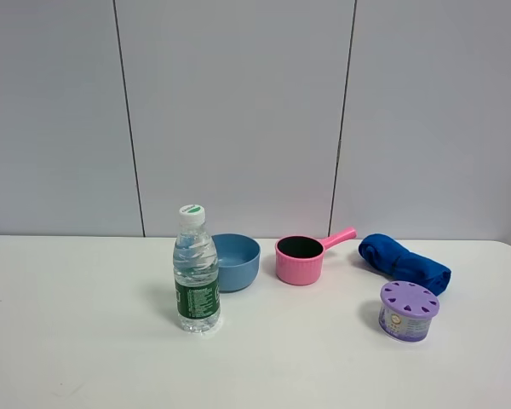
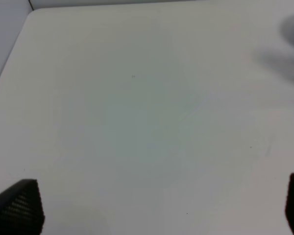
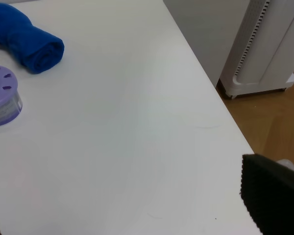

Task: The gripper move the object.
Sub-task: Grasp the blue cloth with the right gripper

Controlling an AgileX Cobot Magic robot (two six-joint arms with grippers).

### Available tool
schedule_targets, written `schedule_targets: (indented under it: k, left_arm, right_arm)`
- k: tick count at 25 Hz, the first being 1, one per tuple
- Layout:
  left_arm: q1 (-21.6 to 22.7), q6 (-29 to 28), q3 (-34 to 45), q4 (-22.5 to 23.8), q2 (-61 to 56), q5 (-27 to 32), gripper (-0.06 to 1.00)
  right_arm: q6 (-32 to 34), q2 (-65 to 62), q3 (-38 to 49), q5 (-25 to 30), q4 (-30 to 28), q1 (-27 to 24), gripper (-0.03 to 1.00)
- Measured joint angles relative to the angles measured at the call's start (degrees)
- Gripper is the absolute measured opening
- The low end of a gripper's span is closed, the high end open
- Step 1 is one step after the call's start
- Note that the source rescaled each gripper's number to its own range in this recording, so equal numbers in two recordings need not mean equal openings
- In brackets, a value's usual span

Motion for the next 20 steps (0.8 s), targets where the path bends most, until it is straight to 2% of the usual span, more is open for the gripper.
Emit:
schedule_targets:
  k: [20]
  left_arm:
    - [0.0,0.0,0.0,0.0,0.0,0.0,1.0]
  right_arm:
    - [0.0,0.0,0.0,0.0,-0.18,0.0,1.0]
